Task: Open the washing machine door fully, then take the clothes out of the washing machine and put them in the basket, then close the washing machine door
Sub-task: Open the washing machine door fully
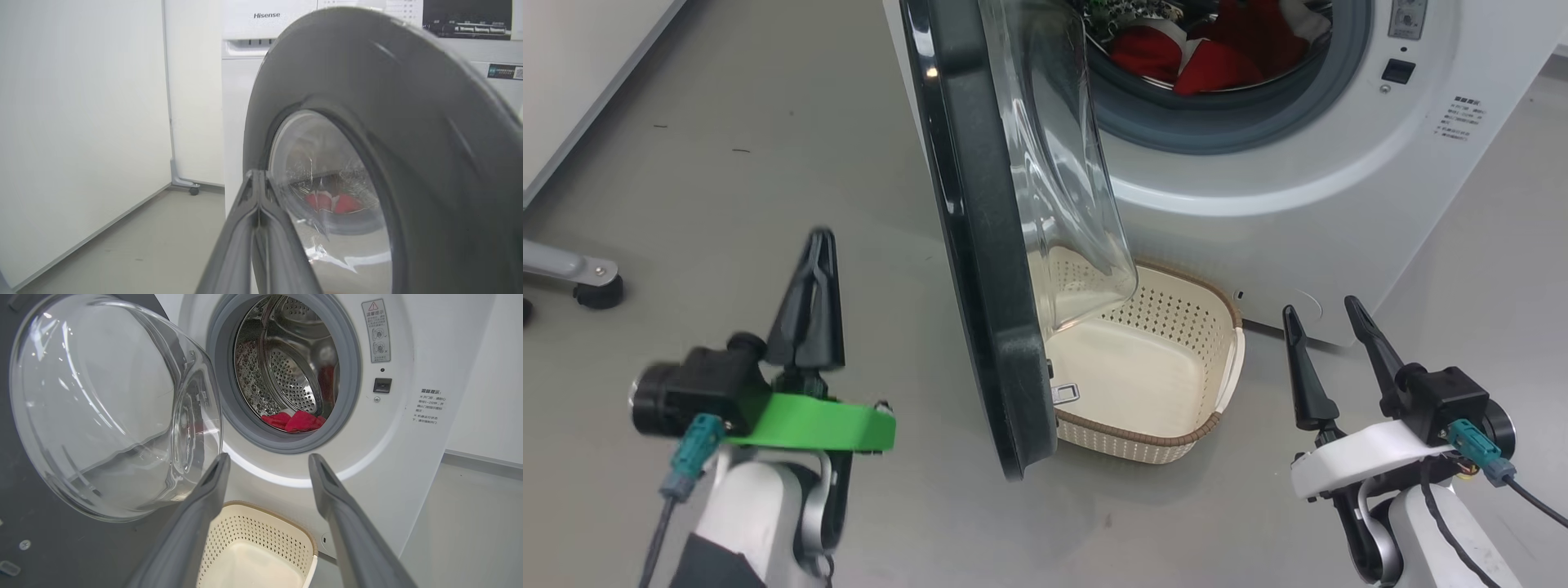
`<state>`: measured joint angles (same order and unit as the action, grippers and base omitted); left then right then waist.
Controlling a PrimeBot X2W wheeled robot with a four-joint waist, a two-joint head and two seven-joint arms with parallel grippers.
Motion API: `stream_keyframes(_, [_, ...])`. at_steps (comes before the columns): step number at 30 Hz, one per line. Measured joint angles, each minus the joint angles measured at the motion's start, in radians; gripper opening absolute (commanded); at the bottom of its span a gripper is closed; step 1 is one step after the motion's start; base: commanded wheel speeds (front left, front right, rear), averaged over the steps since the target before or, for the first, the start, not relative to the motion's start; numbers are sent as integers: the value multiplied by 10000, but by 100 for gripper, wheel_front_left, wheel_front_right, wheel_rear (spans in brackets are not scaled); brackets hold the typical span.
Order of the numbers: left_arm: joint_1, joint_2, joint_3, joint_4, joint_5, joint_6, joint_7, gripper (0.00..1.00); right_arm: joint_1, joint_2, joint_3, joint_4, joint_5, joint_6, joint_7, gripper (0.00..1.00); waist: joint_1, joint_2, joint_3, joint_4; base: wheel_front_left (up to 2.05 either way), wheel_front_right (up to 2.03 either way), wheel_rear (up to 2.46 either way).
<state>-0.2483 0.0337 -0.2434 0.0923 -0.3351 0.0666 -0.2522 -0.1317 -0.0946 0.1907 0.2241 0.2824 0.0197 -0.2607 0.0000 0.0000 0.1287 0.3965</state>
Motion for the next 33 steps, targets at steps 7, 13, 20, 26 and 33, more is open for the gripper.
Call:
stream_keyframes(7, [-479,2,-192,-1931,566,-31,-48,0,65,71,-111,25,-184,148,0,100,0,0,-53,17,0,0,0])
stream_keyframes(13, [-517,13,-1066,-2884,604,-437,-56,0,145,188,-138,90,-251,245,0,100,0,0,-140,-34,0,0,0])
stream_keyframes(20, [-285,40,-2821,-3191,460,-1174,-56,0,207,249,-219,117,-301,324,0,100,0,1,-210,-109,0,0,0])
stream_keyframes(26, [261,86,-3837,-3020,253,-1482,337,0,258,303,-278,150,-330,407,0,100,0,0,-228,-184,0,0,0])
stream_keyframes(33, [903,127,-4447,-2422,-146,-1555,1285,0,343,332,-326,171,-387,414,0,100,0,0,-194,-263,0,0,0])
